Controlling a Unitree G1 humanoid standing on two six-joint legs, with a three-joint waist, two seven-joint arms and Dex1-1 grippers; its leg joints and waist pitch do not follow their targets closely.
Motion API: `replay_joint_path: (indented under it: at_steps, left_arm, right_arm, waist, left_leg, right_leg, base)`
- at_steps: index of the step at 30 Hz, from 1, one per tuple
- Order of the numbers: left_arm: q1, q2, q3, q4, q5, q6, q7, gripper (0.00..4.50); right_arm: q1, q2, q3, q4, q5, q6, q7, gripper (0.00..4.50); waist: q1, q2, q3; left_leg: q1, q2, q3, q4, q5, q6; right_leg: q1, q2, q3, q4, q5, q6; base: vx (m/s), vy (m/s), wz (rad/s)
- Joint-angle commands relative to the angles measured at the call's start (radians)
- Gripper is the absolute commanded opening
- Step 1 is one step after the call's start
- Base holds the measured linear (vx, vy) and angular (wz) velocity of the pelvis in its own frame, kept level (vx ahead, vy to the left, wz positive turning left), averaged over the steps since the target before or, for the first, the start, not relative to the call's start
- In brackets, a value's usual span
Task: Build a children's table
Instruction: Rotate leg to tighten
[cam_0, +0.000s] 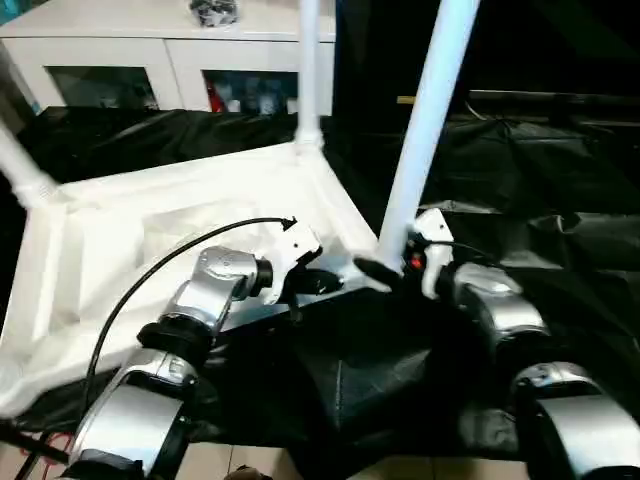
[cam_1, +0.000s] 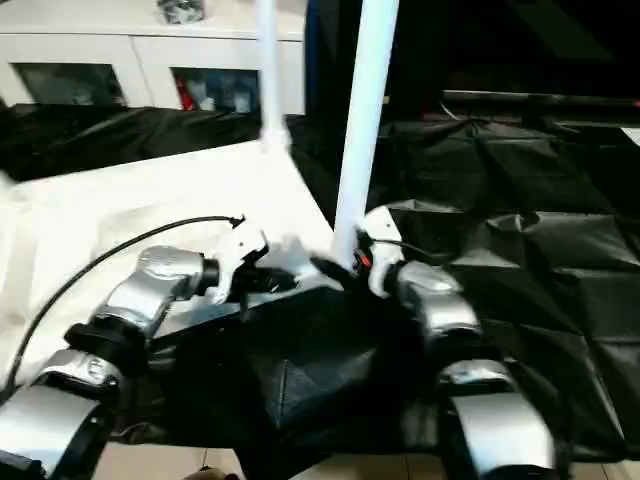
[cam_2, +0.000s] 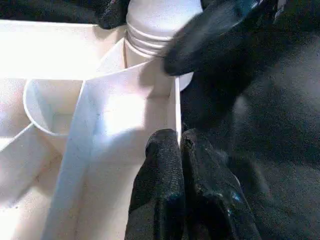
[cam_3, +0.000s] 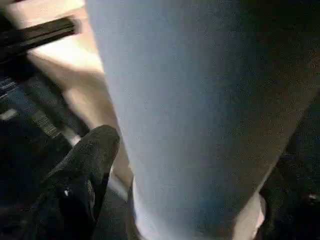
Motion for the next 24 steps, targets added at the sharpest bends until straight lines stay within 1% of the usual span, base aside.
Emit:
replay_joint_path:
  at_steps: [1, 2, 3, 4, 5, 7, 9, 10, 13, 16, 18, 19, 20, 21, 22, 23, 24]
  left_arm:
    - [-0.022, -0.033, -0.030, -0.032, -0.013, -0.027, -0.015, 0.00]
    - [-0.022, -0.029, -0.030, -0.032, -0.015, -0.026, -0.024, 0.00]
    - [-0.022, -0.024, -0.030, -0.032, -0.015, -0.028, -0.035, 0.00]
    - [-0.022, -0.022, -0.031, -0.032, -0.015, -0.029, -0.040, 0.00]
    - [-0.021, -0.020, -0.031, -0.033, -0.015, -0.029, -0.045, 0.00]
    - [-0.018, -0.011, -0.036, -0.037, -0.018, -0.026, -0.068, 0.00]
    - [-0.020, -0.012, -0.035, -0.033, -0.018, -0.028, -0.070, 0.00]
    - [-0.021, -0.012, -0.035, -0.031, -0.018, -0.029, -0.071, 0.00]
    - [-0.022, -0.013, -0.036, -0.027, -0.020, -0.032, -0.075, 0.00]
    - [-0.021, -0.013, -0.035, -0.029, -0.021, -0.031, -0.080, 0.00]
    - [-0.021, -0.013, -0.035, -0.028, -0.021, -0.030, -0.079, 0.00]
    - [-0.022, -0.016, -0.031, -0.026, -0.019, -0.025, -0.058, 0.00]
    - [-0.023, -0.018, -0.029, -0.025, -0.018, -0.023, -0.052, 0.00]
    - [-0.025, -0.022, -0.026, -0.022, -0.016, -0.018, -0.035, 0.00]
    - [-0.025, -0.022, -0.025, -0.022, -0.016, -0.018, -0.035, 0.00]
    - [-0.031, -0.036, -0.018, -0.012, -0.011, -0.010, 0.007, 0.00]
    - [-0.031, -0.037, -0.018, -0.012, -0.011, -0.010, 0.009, 0.00]
  right_arm:
    - [0.025, 0.045, 0.094, -0.031, 0.007, 0.038, 0.142, 3.85]
    - [0.031, 0.039, 0.100, -0.045, 0.013, 0.047, 0.169, 3.85]
    - [0.041, 0.030, 0.111, -0.062, 0.015, 0.049, 0.199, 3.85]
    - [0.045, 0.026, 0.116, -0.069, 0.016, 0.050, 0.212, 3.85]
    - [0.052, 0.021, 0.124, -0.078, 0.015, 0.056, 0.227, 3.61]
    - [0.064, 0.015, 0.136, -0.094, 0.008, 0.071, 0.260, 3.54]
    - [0.062, 0.014, 0.134, -0.092, 0.007, 0.080, 0.267, 3.50]
    - [0.062, 0.014, 0.133, -0.094, 0.007, 0.084, 0.271, 3.24]
    - [0.063, 0.014, 0.128, -0.101, 0.007, 0.099, 0.281, 3.13]
    - [0.068, 0.015, 0.125, -0.117, 0.013, 0.112, 0.283, 2.86]
    - [0.072, 0.017, 0.124, -0.126, 0.017, 0.118, 0.277, 2.78]
    - [0.069, 0.031, 0.108, -0.120, 0.018, 0.115, 0.223, 2.78]
    - [0.066, 0.036, 0.101, -0.113, 0.016, 0.112, 0.200, 2.72]
    - [0.055, 0.051, 0.084, -0.092, 0.009, 0.105, 0.132, 2.71]
    - [0.054, 0.052, 0.084, -0.091, 0.009, 0.105, 0.129, 2.70]
    - [0.032, 0.076, 0.058, -0.042, -0.009, 0.093, -0.011, 2.70]
    - [0.030, 0.078, 0.056, -0.040, -0.010, 0.092, -0.020, 2.69]
  waist:
    - [0.000, -0.006, -0.058]
    - [0.001, -0.007, -0.058]
    - [0.001, -0.006, -0.058]
    - [0.002, -0.006, -0.058]
    - [0.003, -0.007, -0.058]
    - [0.006, -0.009, -0.058]
    - [0.006, -0.007, -0.059]
    - [0.006, -0.008, -0.059]
    - [0.007, -0.008, -0.059]
    - [0.008, -0.009, -0.060]
    - [0.009, -0.010, -0.060]
    - [0.010, -0.012, -0.060]
    - [0.010, -0.011, -0.059]
    - [0.010, -0.012, -0.059]
    - [0.008, -0.009, -0.057]
    - [0.004, -0.010, -0.055]
    - [0.001, -0.009, -0.053]
  left_leg:
    - [0.020, 0.036, -0.011, -0.069, -0.222, 0.086]
    - [0.022, 0.035, -0.011, -0.069, -0.224, 0.085]
    - [0.021, 0.036, -0.012, -0.070, -0.223, 0.083]
    - [0.022, 0.036, -0.012, -0.070, -0.229, 0.079]
    - [0.023, 0.036, -0.011, -0.070, -0.228, 0.078]
    - [0.021, 0.035, -0.012, -0.070, -0.223, 0.076]
    - [0.022, 0.036, -0.012, -0.071, -0.222, 0.070]
    - [0.022, 0.036, -0.012, -0.070, -0.221, 0.068]
    - [0.023, 0.036, -0.012, -0.071, -0.220, 0.066]
    - [0.021, 0.035, -0.013, -0.070, -0.207, 0.070]
    - [0.021, 0.035, -0.012, -0.069, -0.201, 0.073]
    - [0.021, 0.035, -0.012, -0.069, -0.200, 0.074]
    - [0.021, 0.035, -0.012, -0.069, -0.204, 0.073]
    - [0.022, 0.035, -0.012, -0.070, -0.205, 0.070]
    - [0.021, 0.036, -0.013, -0.072, -0.214, 0.062]
    - [0.023, 0.036, -0.013, -0.074, -0.231, 0.046]
    - [0.025, 0.035, -0.014, -0.077, -0.250, 0.036]
  right_leg:
    - [0.047, -0.046, 0.043, -0.068, -0.123, -0.269]
    - [0.047, -0.045, 0.043, -0.070, -0.126, -0.267]
    - [0.047, -0.046, 0.043, -0.068, -0.125, -0.269]
    - [0.046, -0.046, 0.042, -0.070, -0.131, -0.268]
    - [0.046, -0.046, 0.043, -0.070, -0.131, -0.267]
    - [0.047, -0.048, 0.043, -0.070, -0.138, -0.264]
    - [0.046, -0.049, 0.044, -0.070, -0.145, -0.265]
    - [0.046, -0.048, 0.044, -0.069, -0.140, -0.267]
    - [0.046, -0.048, 0.043, -0.069, -0.140, -0.266]
    - [0.047, -0.047, 0.043, -0.067, -0.124, -0.264]
    - [0.047, -0.048, 0.043, -0.067, -0.123, -0.265]
    - [0.047, -0.049, 0.043, -0.068, -0.127, -0.263]
    - [0.046, -0.049, 0.043, -0.068, -0.135, -0.262]
    - [0.045, -0.049, 0.043, -0.069, -0.145, -0.260]
    - [0.044, -0.050, 0.044, -0.071, -0.161, -0.256]
    - [0.040, -0.051, 0.045, -0.073, -0.197, -0.250]
    - [0.038, -0.052, 0.045, -0.077, -0.227, -0.245]
  base:
    - [0.000, 0.000, 0.00]
    - [0.000, 0.000, 0.00]
    - [0.000, 0.000, 0.00]
    - [0.000, 0.000, 0.00]
    - [0.000, 0.000, 0.00]
    - [0.000, 0.000, 0.00]
    - [0.000, 0.000, 0.00]
    - [0.000, 0.000, 0.00]
    - [0.000, 0.000, 0.00]
    - [0.000, 0.000, 0.00]
    - [0.000, 0.000, 0.00]
    - [0.000, 0.000, 0.00]
    - [0.000, 0.000, 0.00]
    - [0.000, 0.000, 0.00]
    - [0.000, 0.000, 0.00]
    - [0.000, 0.000, 0.00]
    - [0.000, 0.000, 0.00]
